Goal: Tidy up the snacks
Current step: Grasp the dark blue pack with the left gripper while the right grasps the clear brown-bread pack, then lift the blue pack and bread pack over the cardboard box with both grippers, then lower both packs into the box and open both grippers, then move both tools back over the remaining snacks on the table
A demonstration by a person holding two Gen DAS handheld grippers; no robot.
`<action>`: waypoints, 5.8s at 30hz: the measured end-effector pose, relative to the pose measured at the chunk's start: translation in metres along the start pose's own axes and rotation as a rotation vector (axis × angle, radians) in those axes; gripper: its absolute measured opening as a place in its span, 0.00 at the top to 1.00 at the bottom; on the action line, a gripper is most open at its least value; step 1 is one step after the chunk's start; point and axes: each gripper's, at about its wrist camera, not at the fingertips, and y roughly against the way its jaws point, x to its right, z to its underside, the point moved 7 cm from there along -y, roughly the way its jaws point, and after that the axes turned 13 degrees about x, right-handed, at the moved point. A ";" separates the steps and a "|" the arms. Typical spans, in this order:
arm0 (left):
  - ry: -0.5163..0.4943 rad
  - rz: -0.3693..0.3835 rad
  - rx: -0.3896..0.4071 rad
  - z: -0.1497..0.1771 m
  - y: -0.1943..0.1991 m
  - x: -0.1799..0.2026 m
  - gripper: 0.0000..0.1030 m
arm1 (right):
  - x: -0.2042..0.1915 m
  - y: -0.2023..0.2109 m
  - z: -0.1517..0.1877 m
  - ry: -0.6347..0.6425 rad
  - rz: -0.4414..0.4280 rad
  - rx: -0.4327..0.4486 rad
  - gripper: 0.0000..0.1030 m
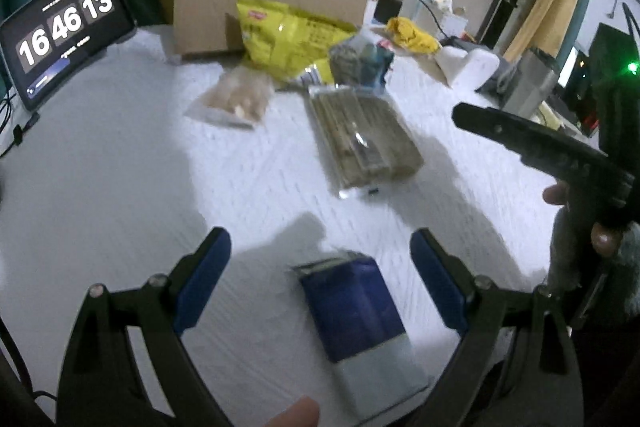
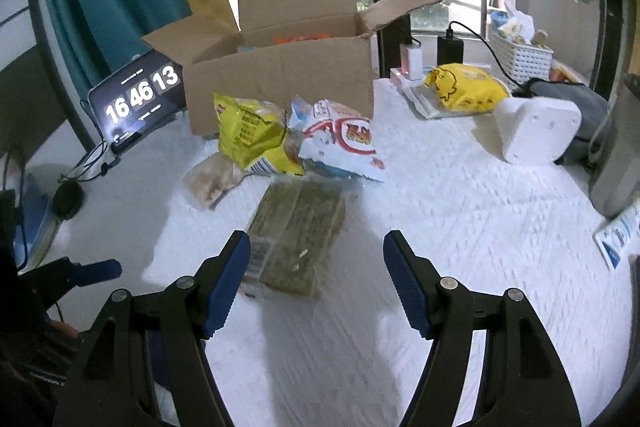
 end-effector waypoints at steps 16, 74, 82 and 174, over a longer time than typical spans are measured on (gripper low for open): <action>-0.154 0.019 -0.143 0.046 -0.026 0.037 0.12 | 0.036 0.009 0.022 -0.076 0.005 0.010 0.30; -0.076 -0.223 0.206 -0.100 0.001 -0.106 0.48 | 0.047 0.000 -0.025 -0.078 0.011 0.056 0.78; -0.070 -0.195 0.245 -0.134 -0.011 -0.099 0.49 | 0.050 0.001 -0.077 -0.043 -0.007 0.170 0.78; 0.021 -0.137 0.056 -0.092 -0.096 -0.065 0.16 | 0.088 -0.088 -0.053 -0.048 0.014 0.019 0.19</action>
